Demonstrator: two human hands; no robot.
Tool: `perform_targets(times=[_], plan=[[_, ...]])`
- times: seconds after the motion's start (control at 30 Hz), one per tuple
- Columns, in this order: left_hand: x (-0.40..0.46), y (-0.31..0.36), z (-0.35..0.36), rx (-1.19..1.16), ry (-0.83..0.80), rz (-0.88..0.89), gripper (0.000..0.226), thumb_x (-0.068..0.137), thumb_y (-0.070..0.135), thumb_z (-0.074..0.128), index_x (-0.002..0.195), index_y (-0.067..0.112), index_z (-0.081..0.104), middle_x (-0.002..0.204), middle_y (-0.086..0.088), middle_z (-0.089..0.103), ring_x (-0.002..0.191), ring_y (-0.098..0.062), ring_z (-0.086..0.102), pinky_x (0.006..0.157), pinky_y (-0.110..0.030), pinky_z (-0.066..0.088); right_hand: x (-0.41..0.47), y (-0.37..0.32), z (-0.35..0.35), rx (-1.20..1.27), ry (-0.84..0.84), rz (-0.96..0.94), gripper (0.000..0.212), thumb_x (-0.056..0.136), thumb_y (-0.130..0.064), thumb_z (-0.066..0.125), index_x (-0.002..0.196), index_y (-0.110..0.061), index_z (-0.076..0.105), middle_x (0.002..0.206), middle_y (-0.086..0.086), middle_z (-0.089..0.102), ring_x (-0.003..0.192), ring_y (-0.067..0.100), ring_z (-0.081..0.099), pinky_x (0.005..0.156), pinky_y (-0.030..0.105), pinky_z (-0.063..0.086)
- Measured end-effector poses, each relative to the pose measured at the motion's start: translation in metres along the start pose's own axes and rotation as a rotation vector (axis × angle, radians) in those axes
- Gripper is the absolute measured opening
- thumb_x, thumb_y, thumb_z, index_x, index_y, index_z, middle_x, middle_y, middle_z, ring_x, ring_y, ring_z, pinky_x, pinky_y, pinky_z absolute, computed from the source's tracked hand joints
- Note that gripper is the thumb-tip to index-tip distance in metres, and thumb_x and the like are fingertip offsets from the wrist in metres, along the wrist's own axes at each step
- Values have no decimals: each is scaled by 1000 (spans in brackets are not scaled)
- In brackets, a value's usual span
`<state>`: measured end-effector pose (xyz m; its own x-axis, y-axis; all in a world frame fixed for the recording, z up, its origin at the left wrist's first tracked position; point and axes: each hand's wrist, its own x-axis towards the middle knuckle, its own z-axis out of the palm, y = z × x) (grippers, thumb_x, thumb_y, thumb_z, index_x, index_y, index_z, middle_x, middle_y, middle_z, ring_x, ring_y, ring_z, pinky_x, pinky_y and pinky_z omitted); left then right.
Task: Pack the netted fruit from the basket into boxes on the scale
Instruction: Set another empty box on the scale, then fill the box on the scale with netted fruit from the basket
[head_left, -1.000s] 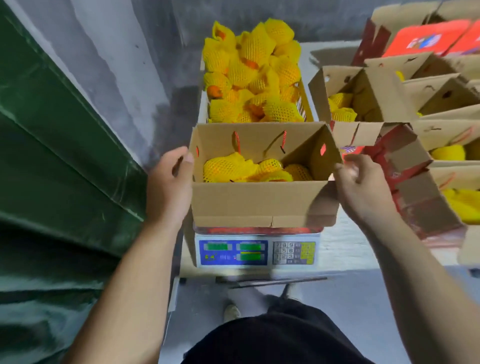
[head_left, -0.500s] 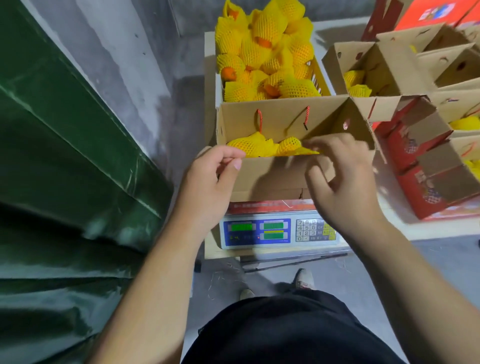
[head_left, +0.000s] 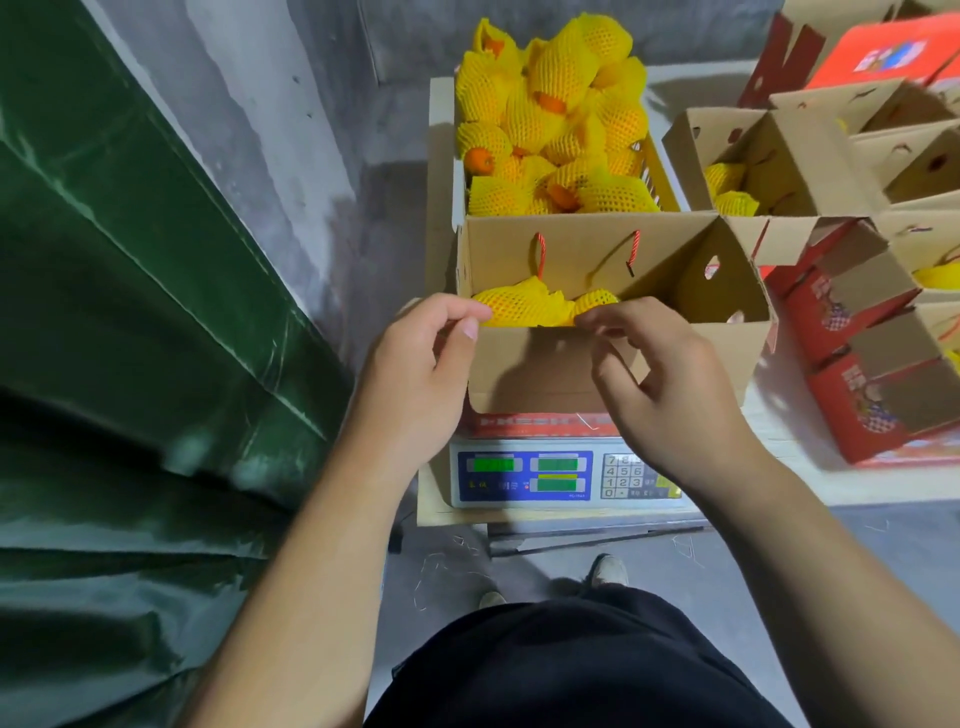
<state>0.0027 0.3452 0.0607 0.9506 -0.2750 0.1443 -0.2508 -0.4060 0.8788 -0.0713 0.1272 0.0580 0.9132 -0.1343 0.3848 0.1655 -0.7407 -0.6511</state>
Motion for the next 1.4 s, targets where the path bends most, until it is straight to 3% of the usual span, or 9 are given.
perform_targets(times=[0.27,0.5,0.63,0.8,0.97,1.07,1.13,1.23,1.4], plan=[[29,16,17,-17,13,59,19,105,24,59,113,36,71,108,18,66,101,-6,67,82,-16,50,25,12,-14,19,-13,64,29,94,-21,55,119,-22,68,114,-7,65,112,18,59,88,30,51],[108,38,37,54,-65,41,19,106,30,57,116,41,69,112,27,62,107,7,61,82,-13,48,116,56,-45,2,-2,126,31,97,-20,59,127,-21,66,119,-3,67,108,17,64,93,45,55],[178,42,56,143,-162,16,20,103,25,61,119,31,71,115,13,67,103,0,65,91,-27,55,201,107,-39,-202,-254,337,52,96,-31,65,145,-23,48,138,10,58,124,30,59,104,51,49],[264,28,103,423,-365,-190,42,103,33,60,144,23,56,146,-8,56,133,-27,56,110,-45,47,261,153,-1,-416,-679,513,85,91,-45,72,157,-18,26,157,21,30,141,47,39,111,53,40],[314,6,154,658,-508,-226,67,102,33,58,162,20,32,160,-17,37,147,-39,38,120,-45,34,265,173,16,-399,-643,549,71,88,-34,74,141,-19,30,146,24,37,138,49,36,106,56,41],[336,-9,180,595,-364,-224,57,103,35,60,154,16,44,155,-17,47,145,-36,42,120,-41,31,268,179,19,-399,-617,551,76,84,-38,75,141,-18,28,141,23,45,137,46,38,103,53,43],[346,-19,195,432,-256,-324,57,102,38,63,151,13,48,152,-18,51,141,-37,47,116,-43,38,270,181,22,-363,-564,541,73,82,-40,75,135,-16,30,122,18,56,131,45,45,94,48,44],[354,-35,207,462,-291,-397,67,96,43,70,152,15,46,158,-19,43,146,-38,41,119,-48,36,270,186,26,-314,-534,520,62,84,-38,72,127,-16,33,95,8,50,125,46,46,81,44,36],[352,-30,201,379,-291,-351,61,82,57,73,131,20,71,140,-7,67,129,-34,60,110,-45,48,271,187,19,-256,-459,534,69,82,-41,71,136,-18,34,88,5,46,125,42,42,80,39,35]])
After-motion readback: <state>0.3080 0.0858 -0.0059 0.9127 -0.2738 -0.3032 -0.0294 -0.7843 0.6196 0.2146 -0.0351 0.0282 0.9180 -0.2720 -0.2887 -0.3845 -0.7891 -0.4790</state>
